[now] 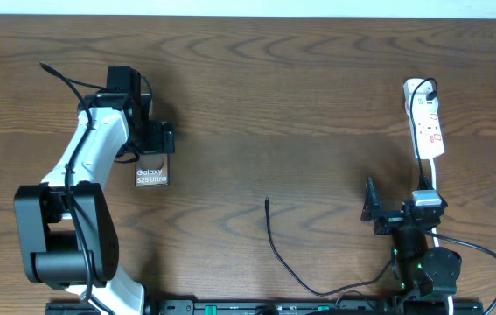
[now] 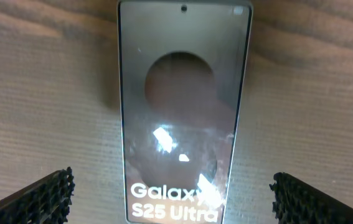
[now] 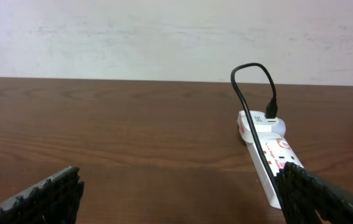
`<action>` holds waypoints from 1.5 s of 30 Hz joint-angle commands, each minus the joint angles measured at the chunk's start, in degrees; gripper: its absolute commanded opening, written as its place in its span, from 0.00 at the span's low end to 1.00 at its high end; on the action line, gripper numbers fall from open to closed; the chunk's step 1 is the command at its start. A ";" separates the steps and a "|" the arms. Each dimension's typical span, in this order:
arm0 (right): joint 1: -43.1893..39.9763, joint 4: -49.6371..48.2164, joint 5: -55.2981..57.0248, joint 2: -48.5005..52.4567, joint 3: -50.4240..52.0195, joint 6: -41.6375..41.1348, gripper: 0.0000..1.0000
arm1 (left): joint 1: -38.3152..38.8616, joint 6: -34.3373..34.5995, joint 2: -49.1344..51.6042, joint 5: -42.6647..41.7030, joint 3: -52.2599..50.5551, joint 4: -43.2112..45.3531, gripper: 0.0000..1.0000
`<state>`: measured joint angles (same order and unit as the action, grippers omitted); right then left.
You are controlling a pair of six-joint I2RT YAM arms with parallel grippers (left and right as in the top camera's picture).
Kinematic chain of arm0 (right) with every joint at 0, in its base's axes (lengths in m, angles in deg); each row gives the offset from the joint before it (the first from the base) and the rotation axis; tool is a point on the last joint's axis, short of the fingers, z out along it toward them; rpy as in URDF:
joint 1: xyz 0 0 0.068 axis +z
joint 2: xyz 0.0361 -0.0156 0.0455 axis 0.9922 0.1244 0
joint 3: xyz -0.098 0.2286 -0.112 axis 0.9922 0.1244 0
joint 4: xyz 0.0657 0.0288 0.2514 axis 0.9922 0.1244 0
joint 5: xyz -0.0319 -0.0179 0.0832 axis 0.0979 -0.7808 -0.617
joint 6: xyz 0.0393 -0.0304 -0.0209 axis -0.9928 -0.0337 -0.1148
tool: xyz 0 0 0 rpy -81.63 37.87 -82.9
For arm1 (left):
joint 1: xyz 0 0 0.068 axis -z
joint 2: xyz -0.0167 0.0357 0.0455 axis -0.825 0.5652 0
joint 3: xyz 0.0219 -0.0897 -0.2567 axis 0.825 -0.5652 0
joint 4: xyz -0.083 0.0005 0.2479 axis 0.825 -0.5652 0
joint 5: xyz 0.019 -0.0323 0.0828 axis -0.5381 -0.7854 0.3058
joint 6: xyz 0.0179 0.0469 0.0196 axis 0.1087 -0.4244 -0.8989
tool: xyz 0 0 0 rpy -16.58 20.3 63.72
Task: Plug charger to phone and switch on socket
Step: 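Lower the left gripper down onto the Galaxy phone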
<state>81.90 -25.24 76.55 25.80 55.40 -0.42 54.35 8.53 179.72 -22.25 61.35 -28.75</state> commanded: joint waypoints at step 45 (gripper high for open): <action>0.15 0.28 0.61 -0.31 0.07 0.66 0.99 | 0.09 1.11 4.28 -2.29 -4.00 6.34 0.99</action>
<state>81.90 -25.24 76.55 25.80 55.40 -0.42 54.35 9.56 183.81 -24.06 57.50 -22.85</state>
